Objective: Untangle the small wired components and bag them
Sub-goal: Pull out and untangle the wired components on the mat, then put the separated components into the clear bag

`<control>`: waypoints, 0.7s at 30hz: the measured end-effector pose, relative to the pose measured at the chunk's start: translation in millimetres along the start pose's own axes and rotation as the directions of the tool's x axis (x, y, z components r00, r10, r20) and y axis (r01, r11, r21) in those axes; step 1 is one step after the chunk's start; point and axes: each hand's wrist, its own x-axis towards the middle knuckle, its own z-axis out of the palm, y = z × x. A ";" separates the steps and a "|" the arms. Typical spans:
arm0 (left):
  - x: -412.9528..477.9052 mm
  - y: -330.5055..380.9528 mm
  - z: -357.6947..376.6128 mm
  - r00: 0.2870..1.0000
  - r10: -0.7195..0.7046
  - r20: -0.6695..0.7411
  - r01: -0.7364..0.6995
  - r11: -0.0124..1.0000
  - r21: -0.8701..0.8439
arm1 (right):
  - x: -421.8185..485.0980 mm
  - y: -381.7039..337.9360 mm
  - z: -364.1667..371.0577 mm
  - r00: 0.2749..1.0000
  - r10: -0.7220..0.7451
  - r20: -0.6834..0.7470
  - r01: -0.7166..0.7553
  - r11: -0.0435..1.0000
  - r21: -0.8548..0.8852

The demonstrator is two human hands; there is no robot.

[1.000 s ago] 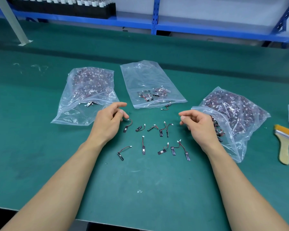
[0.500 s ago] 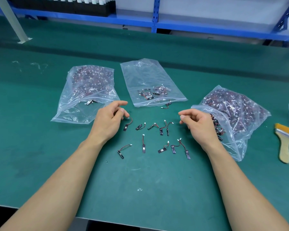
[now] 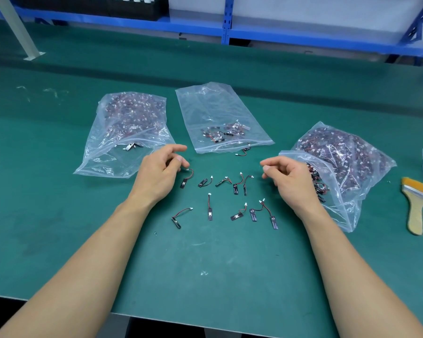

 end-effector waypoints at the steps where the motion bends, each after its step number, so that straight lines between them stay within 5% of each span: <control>1: -0.6 0.1 0.2 1.000 0.001 0.001 -0.001 1.000 0.005 | -0.5 -0.2 -0.1 1.000 0.002 0.001 -0.002 1.000 -0.003; 8: -15.7 8.4 3.7 0.998 0.014 0.059 -0.015 1.000 0.011 | -0.1 -3.1 -1.1 1.000 0.010 -0.002 -0.010 1.000 -0.001; 14: -56.4 16.1 14.3 0.939 0.026 0.344 -0.138 0.943 0.304 | 1.0 -4.2 1.7 1.000 0.014 -0.007 -0.014 1.000 -0.016; 21: -64.5 52.1 85.1 0.925 0.012 0.380 -0.238 0.797 0.556 | 0.9 -1.8 2.0 1.000 0.003 -0.003 -0.003 1.000 0.016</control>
